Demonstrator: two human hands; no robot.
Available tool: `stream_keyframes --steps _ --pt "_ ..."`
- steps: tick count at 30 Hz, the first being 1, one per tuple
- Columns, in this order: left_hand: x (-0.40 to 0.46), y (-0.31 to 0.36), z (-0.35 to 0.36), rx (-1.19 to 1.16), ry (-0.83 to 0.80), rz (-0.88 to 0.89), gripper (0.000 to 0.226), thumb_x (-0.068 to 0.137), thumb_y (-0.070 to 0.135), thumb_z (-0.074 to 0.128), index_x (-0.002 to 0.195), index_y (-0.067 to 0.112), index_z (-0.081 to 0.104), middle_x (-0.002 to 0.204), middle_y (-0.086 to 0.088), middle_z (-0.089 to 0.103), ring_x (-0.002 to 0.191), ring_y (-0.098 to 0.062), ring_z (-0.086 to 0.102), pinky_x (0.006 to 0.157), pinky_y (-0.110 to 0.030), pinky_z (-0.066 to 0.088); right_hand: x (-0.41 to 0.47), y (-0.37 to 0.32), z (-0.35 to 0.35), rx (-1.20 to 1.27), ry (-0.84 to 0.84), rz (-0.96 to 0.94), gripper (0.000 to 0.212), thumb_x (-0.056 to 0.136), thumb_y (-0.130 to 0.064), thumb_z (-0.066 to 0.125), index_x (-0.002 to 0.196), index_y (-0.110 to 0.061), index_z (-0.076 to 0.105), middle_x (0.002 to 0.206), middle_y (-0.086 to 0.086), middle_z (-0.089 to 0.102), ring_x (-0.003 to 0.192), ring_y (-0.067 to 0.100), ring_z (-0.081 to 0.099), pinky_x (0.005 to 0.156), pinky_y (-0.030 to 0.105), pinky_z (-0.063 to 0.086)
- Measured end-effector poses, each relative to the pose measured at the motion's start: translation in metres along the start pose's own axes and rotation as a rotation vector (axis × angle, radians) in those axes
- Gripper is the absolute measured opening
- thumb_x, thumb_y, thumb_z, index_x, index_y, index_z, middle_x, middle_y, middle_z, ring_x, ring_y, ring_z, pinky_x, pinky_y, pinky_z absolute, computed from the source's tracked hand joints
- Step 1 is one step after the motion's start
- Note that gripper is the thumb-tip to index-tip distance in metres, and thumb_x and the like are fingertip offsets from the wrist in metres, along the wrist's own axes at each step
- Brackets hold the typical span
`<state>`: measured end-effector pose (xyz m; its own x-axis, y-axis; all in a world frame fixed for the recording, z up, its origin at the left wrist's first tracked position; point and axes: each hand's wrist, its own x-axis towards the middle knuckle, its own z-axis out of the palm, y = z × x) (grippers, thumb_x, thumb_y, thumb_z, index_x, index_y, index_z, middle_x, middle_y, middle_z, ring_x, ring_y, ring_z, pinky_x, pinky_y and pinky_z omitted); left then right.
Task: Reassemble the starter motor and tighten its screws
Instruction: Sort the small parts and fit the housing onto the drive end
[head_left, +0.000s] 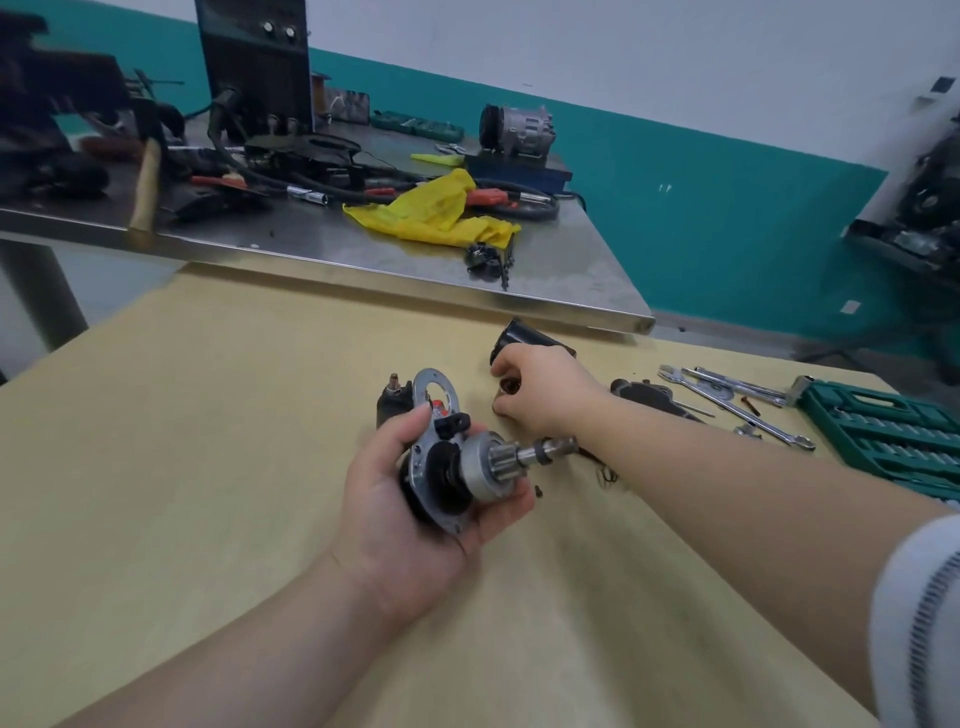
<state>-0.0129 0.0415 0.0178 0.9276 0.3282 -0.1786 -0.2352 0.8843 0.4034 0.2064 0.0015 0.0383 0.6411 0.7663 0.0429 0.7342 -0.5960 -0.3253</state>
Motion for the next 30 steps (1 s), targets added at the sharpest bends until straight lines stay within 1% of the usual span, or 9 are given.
stream_keyframes --steps 5,9,13,15,17,19,22,24,30 --pt "0.002 0.002 -0.001 -0.032 0.015 -0.011 0.032 0.082 0.037 0.079 0.085 0.006 0.079 0.095 -0.013 0.072 0.08 -0.037 0.074 0.078 -0.057 0.062 -0.003 -0.001 0.0 -0.047 -0.007 -0.005 0.048 0.092 -0.034 0.073 0.138 -0.032 0.061 0.129 -0.004 0.07 0.109 0.021 0.066 0.088 0.038 0.061" --pt "0.002 0.007 -0.003 -0.098 0.013 -0.025 0.04 0.086 0.044 0.078 0.09 0.004 0.079 0.103 -0.014 0.074 0.089 -0.039 0.075 0.091 -0.055 0.06 -0.019 -0.011 -0.021 -0.004 0.102 -0.013 0.043 0.089 -0.032 0.071 0.131 -0.029 0.066 0.118 -0.007 0.069 0.107 0.02 0.066 0.087 0.039 0.06" --pt "-0.002 0.012 -0.002 0.012 -0.037 0.013 0.051 0.089 0.052 0.069 0.121 0.012 0.066 0.114 -0.009 0.066 0.092 -0.029 0.063 0.1 -0.047 0.046 -0.063 -0.012 -0.029 0.047 0.231 -0.04 0.027 0.097 -0.029 0.064 0.123 -0.032 0.071 0.111 -0.01 0.07 0.1 0.017 0.065 0.084 0.037 0.057" --pt "-0.004 0.013 -0.003 0.056 -0.049 0.031 0.062 0.088 0.053 0.069 0.136 0.014 0.061 0.115 -0.006 0.062 0.09 -0.025 0.056 0.095 -0.043 0.045 -0.09 -0.007 -0.017 0.009 0.184 -0.051 0.024 0.099 -0.028 0.062 0.12 -0.035 0.072 0.112 -0.013 0.069 0.1 0.014 0.064 0.085 0.036 0.056" --pt "-0.005 0.01 -0.003 0.057 -0.02 0.038 0.079 0.086 0.051 0.071 0.149 0.006 0.058 0.119 -0.007 0.061 0.089 -0.024 0.057 0.085 -0.039 0.051 -0.112 0.001 -0.004 -0.04 0.122 -0.053 0.025 0.1 -0.03 0.061 0.122 -0.034 0.072 0.116 -0.012 0.069 0.108 0.014 0.063 0.093 0.038 0.056" --pt "-0.008 0.007 -0.003 0.073 0.001 0.027 0.072 0.091 0.049 0.067 0.144 0.0 0.063 0.114 -0.009 0.064 0.086 -0.023 0.061 0.08 -0.037 0.054 -0.125 0.009 0.008 -0.032 0.096 -0.043 0.026 0.101 -0.031 0.059 0.123 -0.034 0.072 0.117 -0.011 0.067 0.112 0.015 0.061 0.094 0.039 0.055" --pt "-0.011 0.005 -0.004 0.132 0.02 0.008 0.047 0.1 0.043 0.061 0.115 0.003 0.079 0.105 -0.012 0.068 0.087 -0.024 0.069 0.08 -0.039 0.058 -0.13 0.017 0.021 -0.001 0.1 -0.031 0.026 0.103 -0.032 0.058 0.125 -0.033 0.073 0.117 -0.011 0.063 0.114 0.016 0.06 0.093 0.038 0.054" --pt "-0.014 0.004 -0.003 0.168 0.043 0.018 0.039 0.102 0.038 0.06 0.107 0.005 0.081 0.106 -0.014 0.072 0.089 -0.026 0.072 0.081 -0.041 0.061 -0.129 0.021 0.027 0.027 0.12 -0.026 0.027 0.103 -0.03 0.058 0.124 -0.031 0.074 0.118 -0.011 0.062 0.115 0.016 0.061 0.092 0.036 0.053" --pt "-0.015 0.001 -0.001 0.205 0.09 0.011 0.038 0.107 0.039 0.058 0.126 0.008 0.068 0.107 -0.014 0.072 0.087 -0.03 0.071 0.079 -0.042 0.063 -0.129 0.026 0.031 0.027 0.135 -0.027 0.024 0.105 -0.03 0.058 0.117 -0.031 0.079 0.116 -0.01 0.061 0.12 0.016 0.059 0.088 0.03 0.047"
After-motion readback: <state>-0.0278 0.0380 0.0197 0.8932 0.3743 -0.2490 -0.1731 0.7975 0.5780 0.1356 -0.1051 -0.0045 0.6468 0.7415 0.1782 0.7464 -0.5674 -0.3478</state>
